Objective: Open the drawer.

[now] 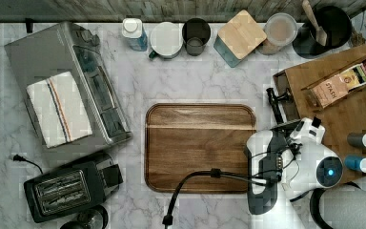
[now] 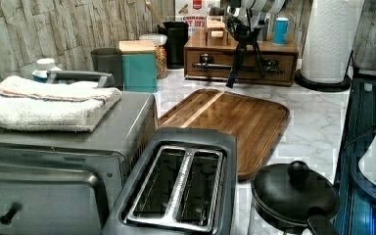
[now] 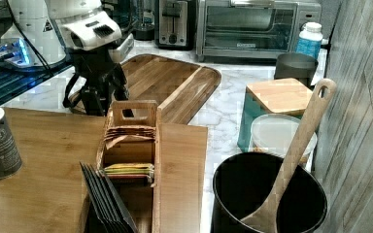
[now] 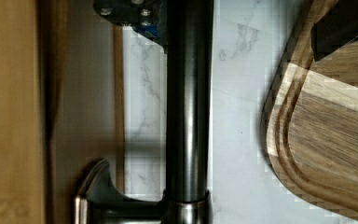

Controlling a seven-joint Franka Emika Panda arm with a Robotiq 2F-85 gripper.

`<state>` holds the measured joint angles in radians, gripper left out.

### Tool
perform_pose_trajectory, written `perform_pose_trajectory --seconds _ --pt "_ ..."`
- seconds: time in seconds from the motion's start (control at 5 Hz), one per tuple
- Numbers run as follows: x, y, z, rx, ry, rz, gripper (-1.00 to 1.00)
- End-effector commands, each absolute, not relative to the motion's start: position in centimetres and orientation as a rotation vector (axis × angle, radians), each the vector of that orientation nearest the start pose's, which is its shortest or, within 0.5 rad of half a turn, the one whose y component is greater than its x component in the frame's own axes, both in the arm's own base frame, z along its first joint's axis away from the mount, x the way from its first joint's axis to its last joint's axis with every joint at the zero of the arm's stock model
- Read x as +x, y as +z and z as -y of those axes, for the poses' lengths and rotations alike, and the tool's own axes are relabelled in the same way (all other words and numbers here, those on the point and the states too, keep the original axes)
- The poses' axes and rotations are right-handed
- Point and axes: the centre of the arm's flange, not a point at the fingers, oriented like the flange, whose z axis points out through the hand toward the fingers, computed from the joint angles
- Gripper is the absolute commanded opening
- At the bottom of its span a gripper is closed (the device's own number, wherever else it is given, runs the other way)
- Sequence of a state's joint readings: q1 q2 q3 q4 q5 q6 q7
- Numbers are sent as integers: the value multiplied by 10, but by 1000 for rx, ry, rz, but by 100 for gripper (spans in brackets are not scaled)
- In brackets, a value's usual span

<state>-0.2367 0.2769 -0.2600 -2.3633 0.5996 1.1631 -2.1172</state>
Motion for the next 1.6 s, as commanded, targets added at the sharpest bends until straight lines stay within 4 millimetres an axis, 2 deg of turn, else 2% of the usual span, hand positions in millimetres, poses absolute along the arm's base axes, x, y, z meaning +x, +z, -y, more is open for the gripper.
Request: perform_pose_trajectory --seconds 0.2,0.4,0.6,0.8,1.2,1.4,1.6 --pt "466 272 215 -3062 -291 578 100" --pt "458 255 207 -3013 -236 634 100" --pt "430 240 185 -3004 -244 669 100" --pt "403 237 143 -2993 -229 662 100" --pt "368 222 66 -2958 -170 657 100" --pt "360 213 38 -2953 -133 600 100" --pt "354 213 3 -2959 -116 539 100"
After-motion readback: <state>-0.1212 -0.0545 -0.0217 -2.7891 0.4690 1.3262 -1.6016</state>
